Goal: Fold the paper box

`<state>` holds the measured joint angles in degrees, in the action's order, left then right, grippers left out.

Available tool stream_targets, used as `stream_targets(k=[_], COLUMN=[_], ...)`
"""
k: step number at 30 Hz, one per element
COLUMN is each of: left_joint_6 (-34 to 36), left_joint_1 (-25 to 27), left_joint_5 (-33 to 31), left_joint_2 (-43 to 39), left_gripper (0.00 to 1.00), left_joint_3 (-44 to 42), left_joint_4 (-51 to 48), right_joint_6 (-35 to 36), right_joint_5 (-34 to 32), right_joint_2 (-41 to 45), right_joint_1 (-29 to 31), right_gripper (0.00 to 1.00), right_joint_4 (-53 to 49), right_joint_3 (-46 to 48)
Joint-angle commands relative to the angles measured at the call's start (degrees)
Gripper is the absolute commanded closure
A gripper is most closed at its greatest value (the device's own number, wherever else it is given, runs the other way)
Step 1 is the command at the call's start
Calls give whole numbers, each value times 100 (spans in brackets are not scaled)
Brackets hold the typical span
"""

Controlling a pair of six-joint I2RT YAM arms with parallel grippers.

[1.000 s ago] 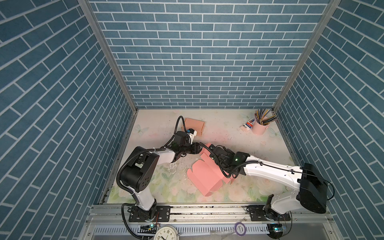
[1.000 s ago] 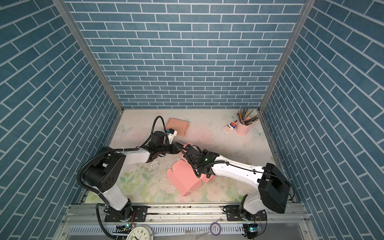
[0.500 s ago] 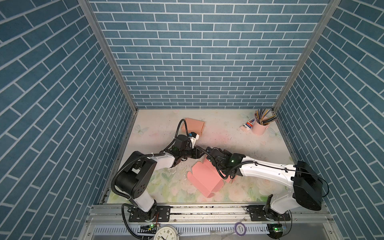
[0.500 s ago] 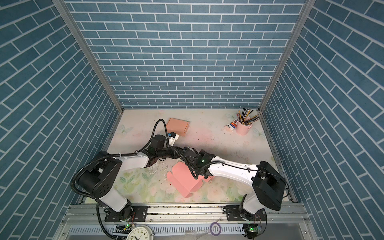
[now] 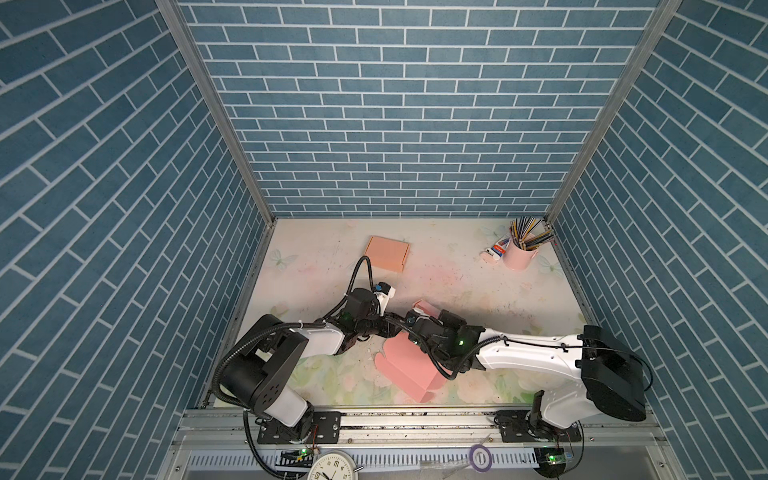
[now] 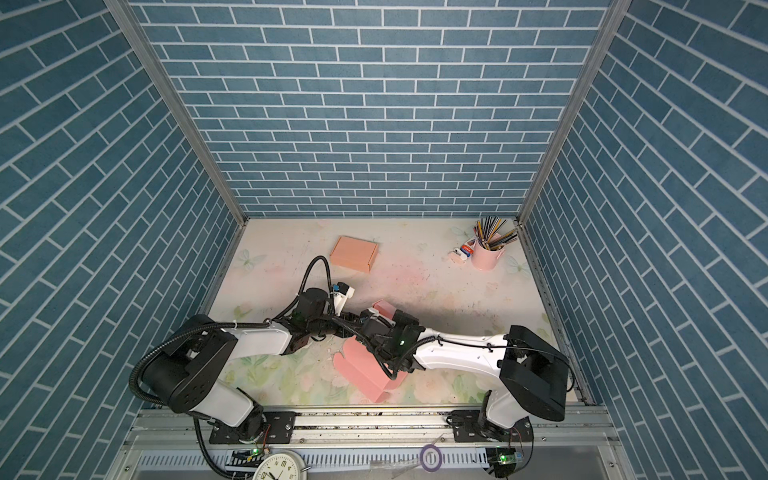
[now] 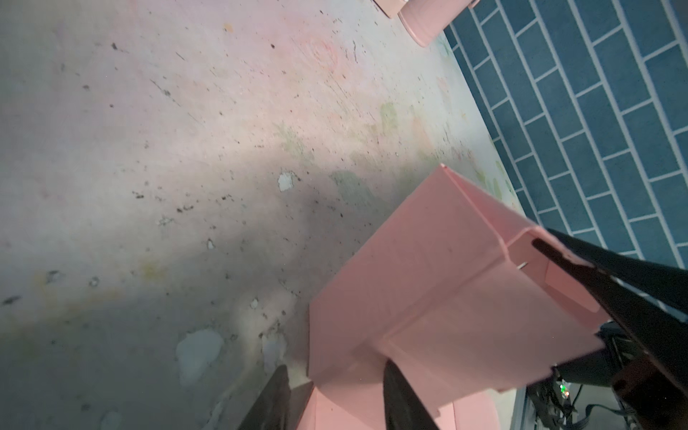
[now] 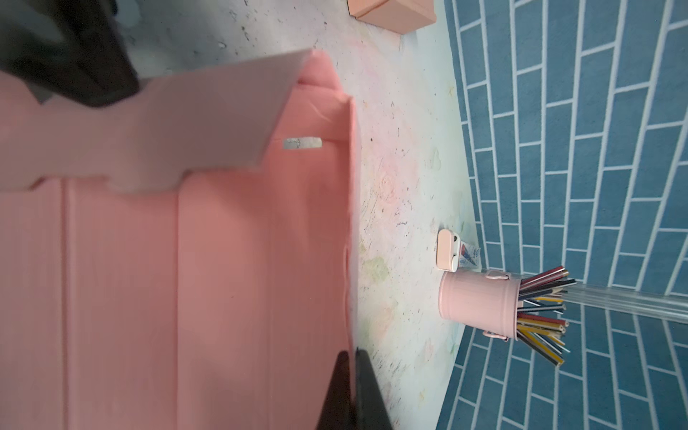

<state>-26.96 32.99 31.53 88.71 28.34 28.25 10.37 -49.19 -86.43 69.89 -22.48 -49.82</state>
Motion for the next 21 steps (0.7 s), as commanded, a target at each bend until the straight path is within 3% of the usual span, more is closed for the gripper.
stream_targets(k=[1,10,21], left_joint_6=[190,425,661], left_joint_1=[130,390,651], left_joint_5=[-198,-596,-1111], left_joint_2=[-207,-458,-778], left_gripper=[57,54,47], left_joint_3=[-266,-721,-1127], left_joint_4=[583,1082,1171], right_joint_6=[302,454,693], right_joint_5=[-241,-899,-1187], right_joint_2=[-48,-218,-181], right_joint_1=[238,690,1043], right_gripper=[100,100,100], right_joint_4=[222,406,723], right_joint_3=[163,336,557])
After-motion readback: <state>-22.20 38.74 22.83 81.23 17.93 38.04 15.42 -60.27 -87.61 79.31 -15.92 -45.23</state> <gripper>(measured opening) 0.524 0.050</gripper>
